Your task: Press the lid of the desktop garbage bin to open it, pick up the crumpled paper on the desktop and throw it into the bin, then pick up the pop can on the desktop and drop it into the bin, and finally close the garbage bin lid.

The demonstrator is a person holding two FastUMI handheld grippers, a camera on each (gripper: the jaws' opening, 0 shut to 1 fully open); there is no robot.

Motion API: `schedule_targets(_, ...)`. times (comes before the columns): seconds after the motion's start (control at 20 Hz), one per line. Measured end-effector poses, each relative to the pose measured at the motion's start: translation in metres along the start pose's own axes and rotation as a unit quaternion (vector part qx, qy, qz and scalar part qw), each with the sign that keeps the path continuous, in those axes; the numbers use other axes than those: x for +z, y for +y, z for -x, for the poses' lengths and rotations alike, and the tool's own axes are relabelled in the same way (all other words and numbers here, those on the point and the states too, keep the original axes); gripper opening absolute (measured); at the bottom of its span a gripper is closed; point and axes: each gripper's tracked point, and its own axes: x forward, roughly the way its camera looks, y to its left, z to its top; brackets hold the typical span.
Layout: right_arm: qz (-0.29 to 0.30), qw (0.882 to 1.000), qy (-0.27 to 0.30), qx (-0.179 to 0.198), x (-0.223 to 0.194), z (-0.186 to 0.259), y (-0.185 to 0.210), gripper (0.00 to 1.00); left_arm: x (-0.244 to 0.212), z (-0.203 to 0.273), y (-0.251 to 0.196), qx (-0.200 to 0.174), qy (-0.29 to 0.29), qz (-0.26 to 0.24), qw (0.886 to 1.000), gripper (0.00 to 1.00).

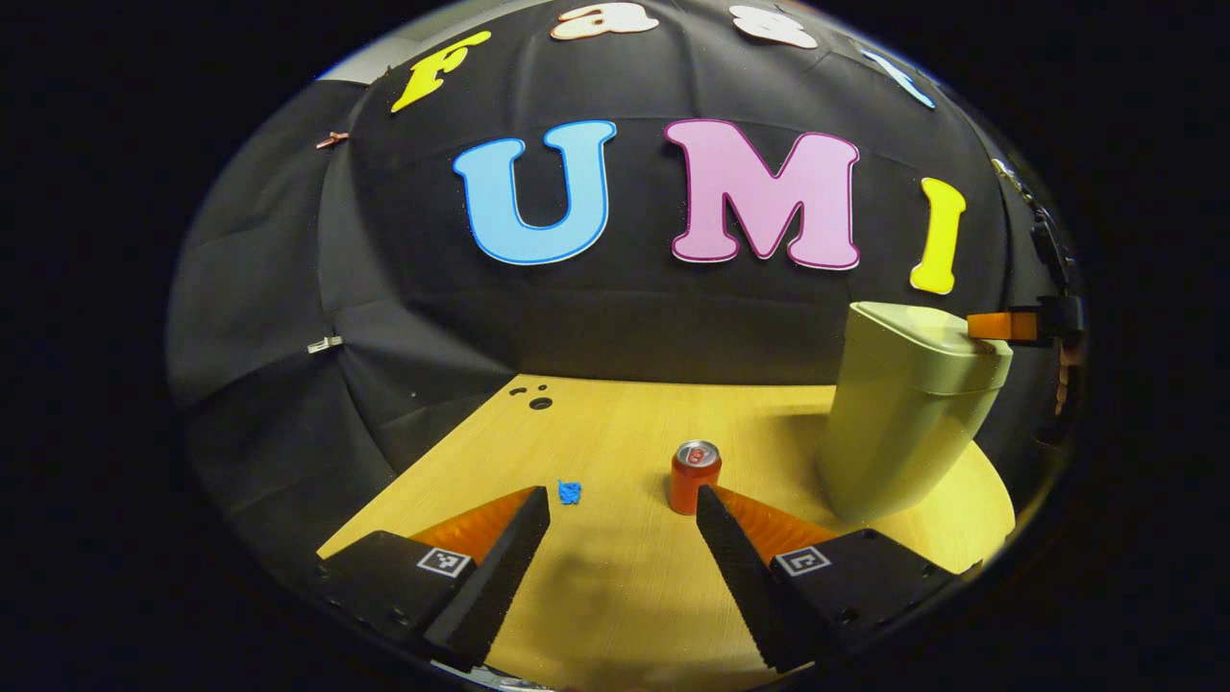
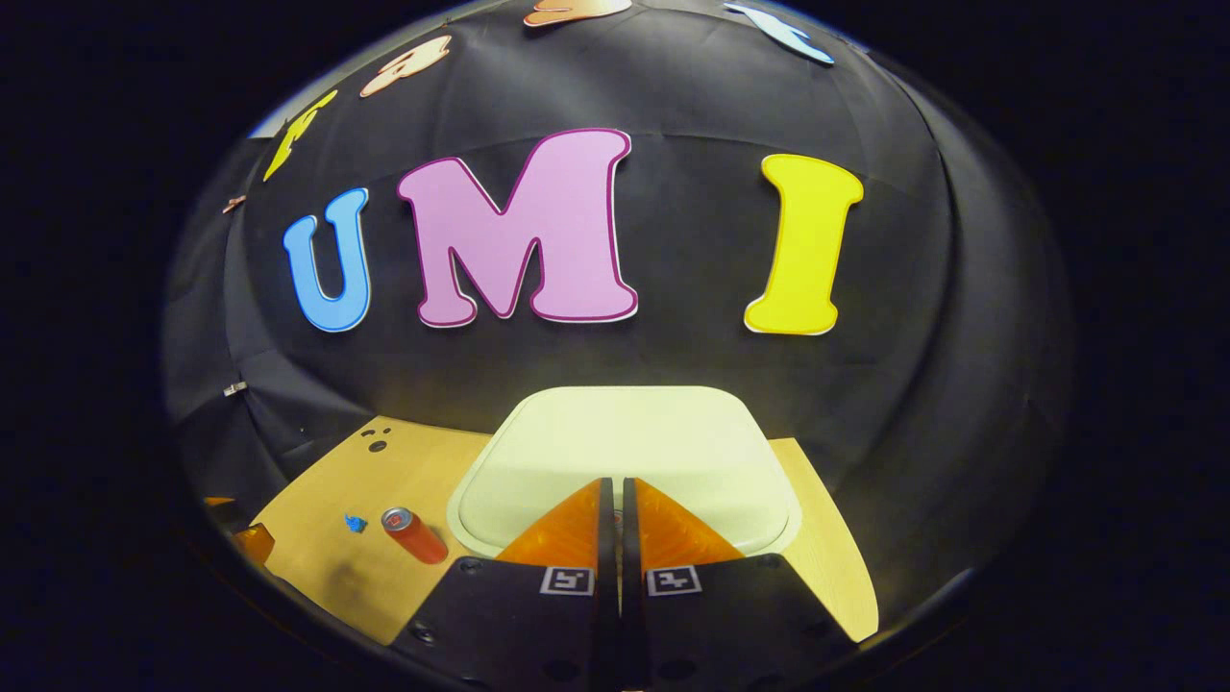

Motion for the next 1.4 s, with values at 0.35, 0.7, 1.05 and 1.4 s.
schedule_targets(0.35,-0.006,1.0,0.0,-0.002,-0.002,0.001,0.0,0.05,0.003,0.003,0.0,0.002,-0.002,-0.011,1.0,0.98)
schedule_targets(0.7,-0.01,1.0,-0.001,-0.025,-0.003,0.0,-0.001,0.05,0.006,-0.006,0.016,-0.019,-0.007,-0.013,1.0,0.99)
schedule_targets(1.05,0.008,0.999,-0.002,-0.054,0.025,0.019,0.01,0.05,0.011,-0.023,0.075,-0.033,-0.044,-0.035,0.998,0.99)
schedule_targets(1.4,0.003,0.997,-0.037,-0.062,0.039,0.061,0.035,0.05,-0.016,-0.032,0.133,-0.022,-0.034,-0.011,0.999,0.99)
